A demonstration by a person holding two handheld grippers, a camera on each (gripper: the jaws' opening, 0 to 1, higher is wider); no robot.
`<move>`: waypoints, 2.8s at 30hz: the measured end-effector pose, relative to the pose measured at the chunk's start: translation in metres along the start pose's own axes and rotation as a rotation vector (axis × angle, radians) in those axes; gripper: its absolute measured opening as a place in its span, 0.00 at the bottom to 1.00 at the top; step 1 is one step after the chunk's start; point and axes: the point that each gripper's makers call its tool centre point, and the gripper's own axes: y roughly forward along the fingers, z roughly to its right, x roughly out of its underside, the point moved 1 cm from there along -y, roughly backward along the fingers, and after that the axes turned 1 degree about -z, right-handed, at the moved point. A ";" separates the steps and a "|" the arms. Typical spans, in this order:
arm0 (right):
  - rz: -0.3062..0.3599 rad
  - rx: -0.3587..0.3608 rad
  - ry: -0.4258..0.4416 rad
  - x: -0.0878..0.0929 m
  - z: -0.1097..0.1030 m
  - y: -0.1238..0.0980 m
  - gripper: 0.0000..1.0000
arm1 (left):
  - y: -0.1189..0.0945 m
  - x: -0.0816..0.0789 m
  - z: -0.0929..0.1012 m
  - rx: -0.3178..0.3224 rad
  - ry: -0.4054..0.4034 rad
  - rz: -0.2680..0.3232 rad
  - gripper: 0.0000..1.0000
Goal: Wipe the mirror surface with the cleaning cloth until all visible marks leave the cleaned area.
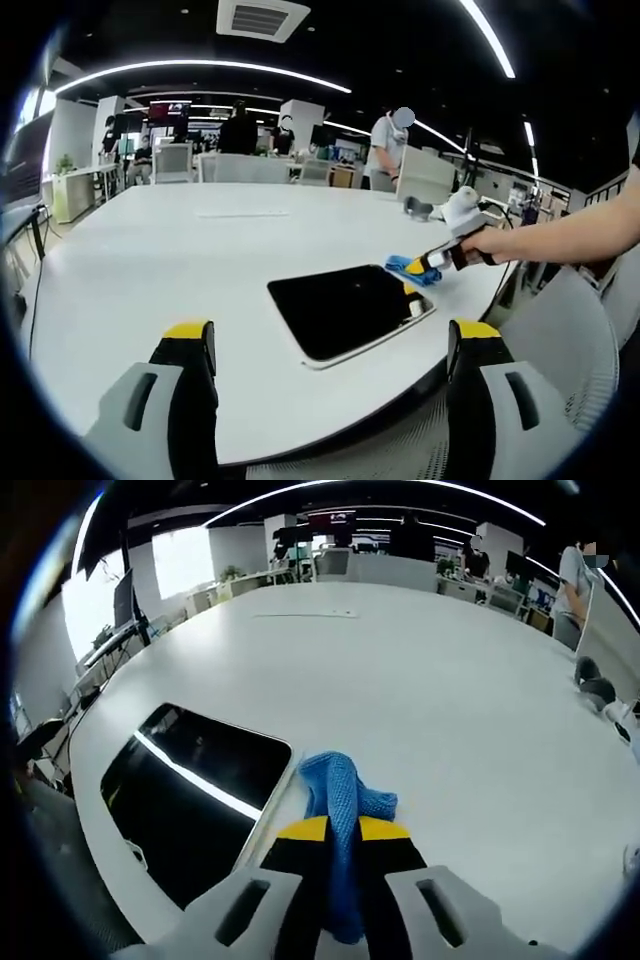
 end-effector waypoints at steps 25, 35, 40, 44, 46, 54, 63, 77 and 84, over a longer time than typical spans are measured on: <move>0.095 0.000 0.056 -0.037 -0.063 -0.003 0.01 | 0.000 -0.003 0.000 0.003 -0.008 0.024 0.95; 0.063 0.000 0.021 -0.034 -0.076 0.003 0.01 | 0.000 -0.003 0.000 0.005 -0.011 0.030 0.95; 0.056 0.010 0.025 -0.032 -0.079 -0.001 0.01 | 0.000 -0.003 0.000 0.005 -0.011 0.029 0.95; 0.059 0.004 0.028 -0.033 -0.084 -0.003 0.01 | -0.001 -0.003 0.000 0.004 -0.012 0.029 0.95; 0.058 -0.005 0.023 -0.033 -0.090 -0.003 0.01 | -0.001 -0.003 0.000 0.005 -0.011 0.028 0.95; 0.048 -0.038 -0.014 -0.058 -0.069 0.065 0.01 | -0.002 -0.003 0.000 0.003 -0.012 0.030 0.96; 0.045 -0.090 -0.005 -0.066 -0.098 0.073 0.01 | -0.002 -0.004 0.000 0.004 -0.014 0.033 0.96; 0.043 -0.180 -0.048 -0.075 -0.171 0.080 0.01 | -0.002 -0.003 0.000 0.006 -0.015 0.032 0.96; 0.039 -0.216 -0.059 -0.079 -0.197 0.083 0.01 | -0.003 -0.004 0.001 0.012 -0.019 0.039 0.96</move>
